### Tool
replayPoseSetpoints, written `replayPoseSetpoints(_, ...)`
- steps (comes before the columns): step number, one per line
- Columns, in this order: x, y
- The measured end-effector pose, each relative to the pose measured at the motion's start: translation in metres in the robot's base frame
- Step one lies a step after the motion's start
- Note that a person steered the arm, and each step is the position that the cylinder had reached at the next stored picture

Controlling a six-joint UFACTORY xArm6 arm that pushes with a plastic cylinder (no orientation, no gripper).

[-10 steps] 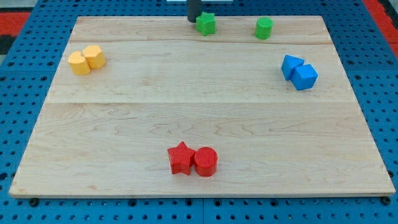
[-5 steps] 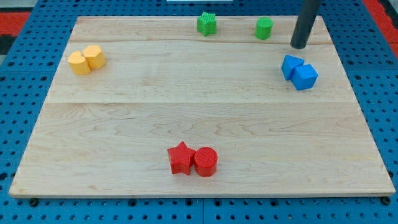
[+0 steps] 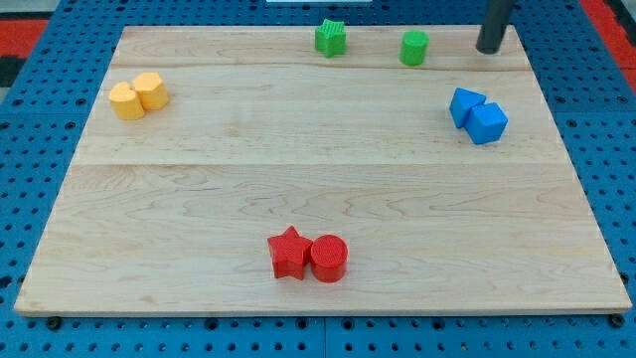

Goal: Push green circle into the green star

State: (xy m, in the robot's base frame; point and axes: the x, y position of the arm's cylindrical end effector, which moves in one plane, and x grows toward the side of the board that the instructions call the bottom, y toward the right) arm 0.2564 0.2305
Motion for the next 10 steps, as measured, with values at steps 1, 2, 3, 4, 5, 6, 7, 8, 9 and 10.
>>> replayPoseSetpoints(1, -0.002, -0.038)
replayPoseSetpoints(2, -0.008, -0.072)
replayPoseSetpoints(3, -0.014, -0.116)
replayPoseSetpoints(4, -0.022, -0.157)
replayPoseSetpoints(5, -0.026, -0.155)
replayPoseSetpoints(6, -0.027, -0.116)
replayPoseSetpoints(7, -0.056, -0.091)
replayPoseSetpoints(8, -0.064, -0.101)
replayPoseSetpoints(9, -0.063, -0.125)
replayPoseSetpoints(10, -0.063, -0.155)
